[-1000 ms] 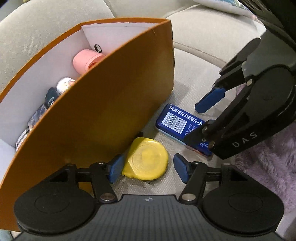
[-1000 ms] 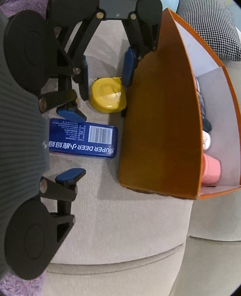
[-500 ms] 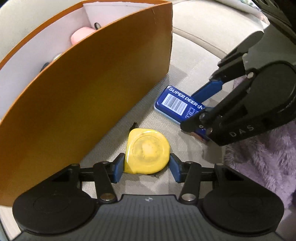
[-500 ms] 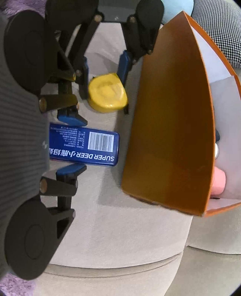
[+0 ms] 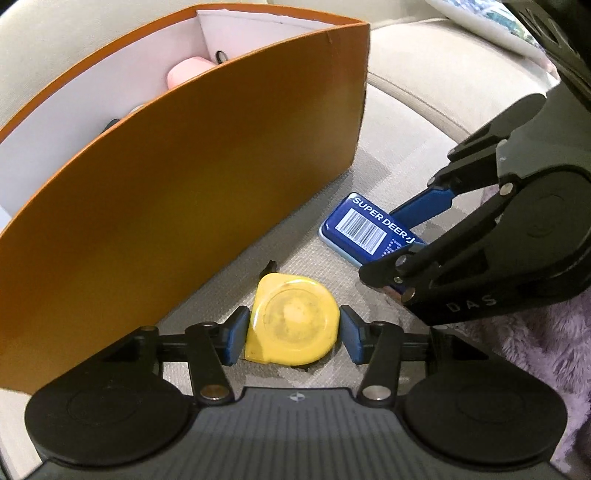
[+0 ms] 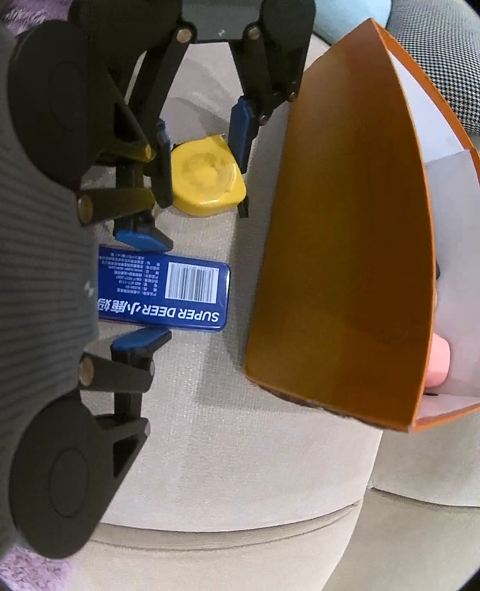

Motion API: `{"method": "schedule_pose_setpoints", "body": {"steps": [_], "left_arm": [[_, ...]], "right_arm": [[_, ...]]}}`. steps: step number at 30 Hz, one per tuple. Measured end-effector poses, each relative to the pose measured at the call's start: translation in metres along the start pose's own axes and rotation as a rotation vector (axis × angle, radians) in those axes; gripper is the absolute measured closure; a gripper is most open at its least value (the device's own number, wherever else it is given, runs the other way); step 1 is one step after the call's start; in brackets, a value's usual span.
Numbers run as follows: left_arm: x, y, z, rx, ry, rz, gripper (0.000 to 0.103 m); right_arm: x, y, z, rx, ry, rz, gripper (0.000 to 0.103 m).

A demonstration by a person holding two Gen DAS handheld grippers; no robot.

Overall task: Organize rigid objects
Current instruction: 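Lift the yellow container and blue tin with both tools over the orange box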

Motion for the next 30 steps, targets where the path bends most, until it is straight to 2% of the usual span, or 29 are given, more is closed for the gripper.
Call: {"method": "schedule_pose_setpoints", "body": {"steps": [6, 13, 19, 25, 30], "left_arm": [[-0.007, 0.016, 0.008, 0.023, 0.067, -0.001, 0.044], [-0.017, 0.065, 0.017, 0.115, 0.142, -0.001, 0.044], [-0.031, 0.108, 0.019, 0.204, 0.185, -0.008, 0.044], [-0.057, 0.141, 0.008, 0.274, 0.197, -0.072, 0.044], [-0.081, 0.160, -0.007, 0.308, 0.184, -0.164, 0.044]], "right_arm": [[-0.005, 0.005, 0.001, 0.015, 0.018, -0.004, 0.057], [-0.014, 0.045, 0.014, 0.083, 0.076, -0.014, 0.057], [-0.025, 0.086, 0.009, 0.160, 0.107, -0.058, 0.057], [-0.036, 0.133, -0.013, 0.247, 0.178, -0.078, 0.057], [-0.049, 0.158, -0.046, 0.309, 0.232, -0.084, 0.057]]}}
Point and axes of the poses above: each gripper's, at about its wrist camera, not at the fingertips, and y roughly against the way its jaws point, x to its right, z to its underside, the point moved 2 cm from there along -y, roughly the way its jaws point, and after that the axes turned 6 degrees about -x, right-handed, at the moved point
